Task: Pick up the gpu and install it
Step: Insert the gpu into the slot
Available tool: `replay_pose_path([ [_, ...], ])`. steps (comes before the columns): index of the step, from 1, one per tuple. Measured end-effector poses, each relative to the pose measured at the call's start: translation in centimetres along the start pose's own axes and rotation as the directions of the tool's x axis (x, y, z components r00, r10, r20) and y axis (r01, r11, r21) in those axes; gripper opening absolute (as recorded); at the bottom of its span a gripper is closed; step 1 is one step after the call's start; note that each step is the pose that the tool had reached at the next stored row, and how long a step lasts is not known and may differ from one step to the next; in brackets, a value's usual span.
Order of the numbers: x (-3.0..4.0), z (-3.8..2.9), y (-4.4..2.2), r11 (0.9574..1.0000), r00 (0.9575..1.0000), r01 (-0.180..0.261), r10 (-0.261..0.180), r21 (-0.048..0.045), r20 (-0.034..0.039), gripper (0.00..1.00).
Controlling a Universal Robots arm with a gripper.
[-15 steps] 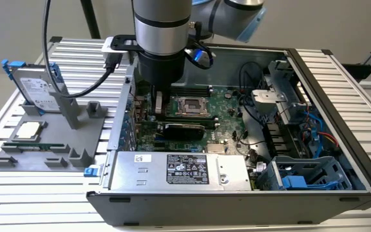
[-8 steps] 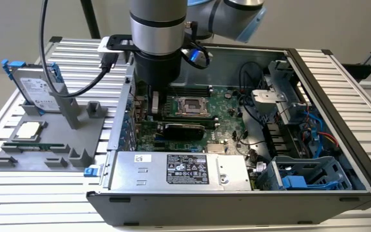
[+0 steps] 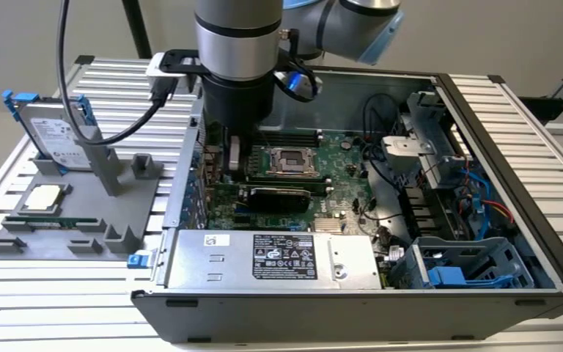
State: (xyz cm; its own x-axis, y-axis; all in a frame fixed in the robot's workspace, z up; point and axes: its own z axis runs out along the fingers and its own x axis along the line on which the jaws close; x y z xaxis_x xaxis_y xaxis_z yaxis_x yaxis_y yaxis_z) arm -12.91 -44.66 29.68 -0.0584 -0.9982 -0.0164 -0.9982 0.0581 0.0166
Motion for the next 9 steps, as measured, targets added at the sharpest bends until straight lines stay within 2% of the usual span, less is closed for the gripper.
replay_pose_path([
  [9, 0.02, -0.35, 0.51, 1.0000, 1.0000, 0.000, 0.000, 0.0011, 0.0000, 0.00],
])
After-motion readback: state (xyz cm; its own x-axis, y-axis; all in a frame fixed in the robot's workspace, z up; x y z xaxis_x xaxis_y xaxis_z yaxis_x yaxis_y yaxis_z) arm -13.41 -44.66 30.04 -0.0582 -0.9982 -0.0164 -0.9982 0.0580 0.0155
